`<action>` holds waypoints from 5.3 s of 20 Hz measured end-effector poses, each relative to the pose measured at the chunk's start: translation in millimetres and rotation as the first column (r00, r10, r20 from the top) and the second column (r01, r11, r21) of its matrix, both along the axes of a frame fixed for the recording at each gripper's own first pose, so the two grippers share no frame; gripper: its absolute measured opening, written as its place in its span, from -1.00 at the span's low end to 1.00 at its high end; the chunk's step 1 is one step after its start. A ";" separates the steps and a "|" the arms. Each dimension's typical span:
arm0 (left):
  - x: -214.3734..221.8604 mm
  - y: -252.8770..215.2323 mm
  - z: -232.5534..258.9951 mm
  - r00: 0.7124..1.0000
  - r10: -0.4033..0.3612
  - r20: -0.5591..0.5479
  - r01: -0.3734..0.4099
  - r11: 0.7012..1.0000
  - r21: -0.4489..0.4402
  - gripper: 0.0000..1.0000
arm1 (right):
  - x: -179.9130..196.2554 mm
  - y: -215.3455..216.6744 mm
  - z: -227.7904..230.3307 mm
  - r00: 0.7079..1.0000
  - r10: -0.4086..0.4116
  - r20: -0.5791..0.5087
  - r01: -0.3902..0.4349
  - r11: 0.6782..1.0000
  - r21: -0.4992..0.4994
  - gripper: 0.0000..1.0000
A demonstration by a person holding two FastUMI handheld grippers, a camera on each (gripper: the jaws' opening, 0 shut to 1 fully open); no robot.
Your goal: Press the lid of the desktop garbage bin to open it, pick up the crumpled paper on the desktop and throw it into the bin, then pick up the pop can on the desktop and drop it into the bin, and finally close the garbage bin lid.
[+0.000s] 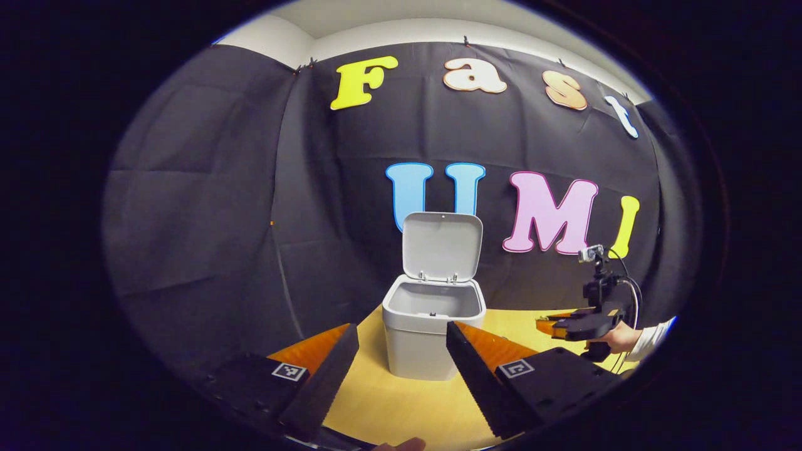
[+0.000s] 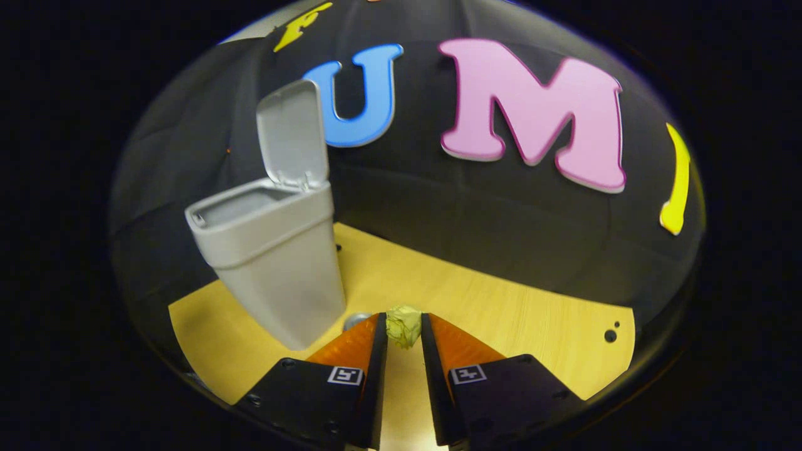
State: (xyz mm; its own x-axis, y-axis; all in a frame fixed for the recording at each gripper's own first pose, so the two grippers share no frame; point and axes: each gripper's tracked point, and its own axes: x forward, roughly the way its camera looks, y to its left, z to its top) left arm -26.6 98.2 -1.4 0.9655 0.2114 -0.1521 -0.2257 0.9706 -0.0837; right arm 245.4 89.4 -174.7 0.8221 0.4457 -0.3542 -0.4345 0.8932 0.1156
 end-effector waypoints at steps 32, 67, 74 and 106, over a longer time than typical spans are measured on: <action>107.5 -174.3 -147.0 0.911 -0.360 -0.204 0.360 0.932 -0.035 0.93 | -51.3 -70.4 131.6 0.983 -0.091 0.161 0.087 0.996 0.029 0.94; 277.2 -238.5 -91.8 0.907 -0.421 -0.024 0.421 0.899 0.118 0.69 | -73.6 -196.0 83.6 0.949 -0.307 0.076 0.314 0.942 -0.116 0.94; 282.1 -102.1 -13.1 0.984 -0.171 0.046 0.158 0.965 0.211 0.68 | -87.3 -194.5 87.6 0.951 -0.293 0.100 0.303 0.948 -0.101 0.94; 367.8 -6.0 86.5 0.995 -0.085 0.052 0.074 0.980 0.182 0.94 | -78.8 -170.5 53.5 0.980 -0.187 0.068 0.188 0.982 -0.006 0.94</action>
State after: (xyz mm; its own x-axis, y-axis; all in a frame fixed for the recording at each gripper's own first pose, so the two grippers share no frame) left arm 341.2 92.2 85.0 0.9866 0.1518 -0.0601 -0.1467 0.9857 0.0829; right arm 166.6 -81.1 -121.2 0.9129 0.2772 -0.2998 -0.2652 0.9608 0.0807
